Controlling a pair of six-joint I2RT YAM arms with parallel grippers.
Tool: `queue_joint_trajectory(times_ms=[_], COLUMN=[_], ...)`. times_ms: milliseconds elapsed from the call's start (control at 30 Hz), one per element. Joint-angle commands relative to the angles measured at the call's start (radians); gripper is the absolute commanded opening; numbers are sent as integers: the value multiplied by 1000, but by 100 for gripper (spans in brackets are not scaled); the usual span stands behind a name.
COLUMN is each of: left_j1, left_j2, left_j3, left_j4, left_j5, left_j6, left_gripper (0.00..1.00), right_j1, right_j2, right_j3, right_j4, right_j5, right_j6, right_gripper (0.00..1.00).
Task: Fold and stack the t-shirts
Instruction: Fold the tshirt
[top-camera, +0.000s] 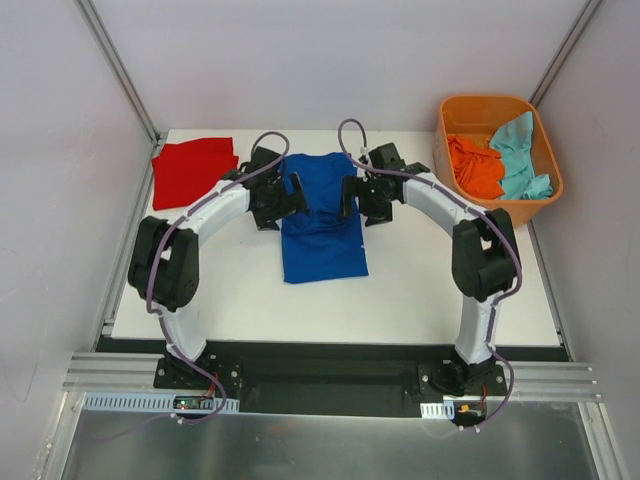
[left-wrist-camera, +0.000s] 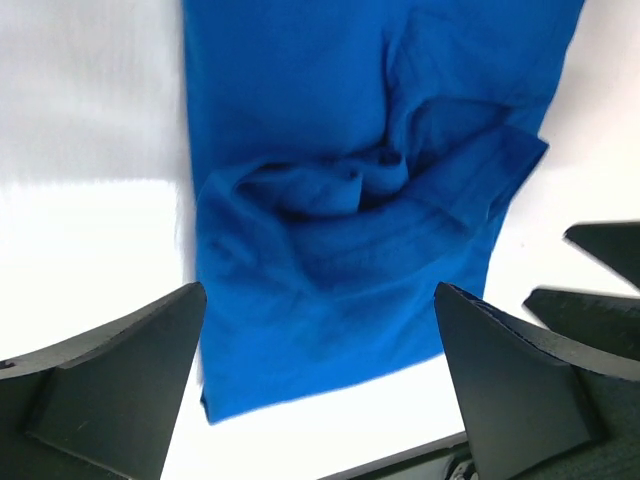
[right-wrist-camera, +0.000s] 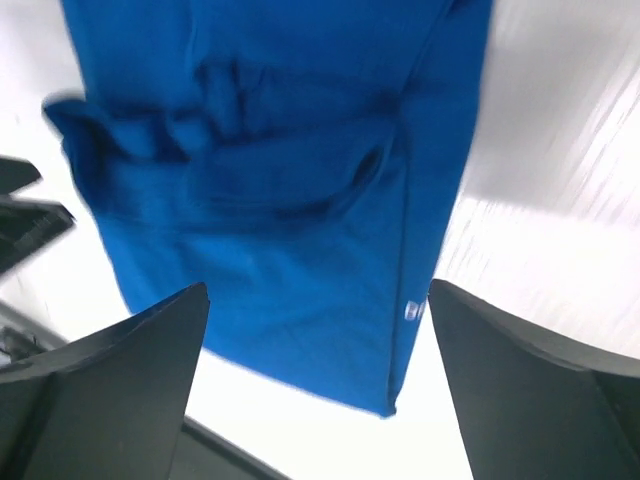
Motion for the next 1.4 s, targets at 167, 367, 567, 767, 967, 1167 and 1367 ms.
queue_joint_trajectory(times_ms=[167, 367, 567, 767, 967, 1167, 1367], left_j1=[13, 27, 32, 32, 32, 29, 26], left_j2=[-427, -629, -712, -728, -688, -561, -389], left_j3=[-333, -532, -599, -609, -588, -562, -554], left_j4=[-28, -94, -123, -131, -122, 21, 151], left_j5=[-120, -151, -140, -102, -79, 49, 205], left_j6=[-49, -98, -126, -134, -124, -106, -100], left_gripper=[99, 99, 99, 99, 99, 97, 67], right_j1=[182, 265, 259, 167, 110, 51, -15], right_j2=[-229, -70, 105, 335, 186, -217, -453], right_j3=[-246, -136, 66, 410, 335, -156, -541], right_j4=[188, 305, 332, 357, 340, 300, 260], right_j5=[-85, -44, 110, 172, 163, 205, 104], right_j6=[76, 128, 124, 185, 153, 113, 156], right_gripper=[97, 97, 97, 97, 97, 97, 99])
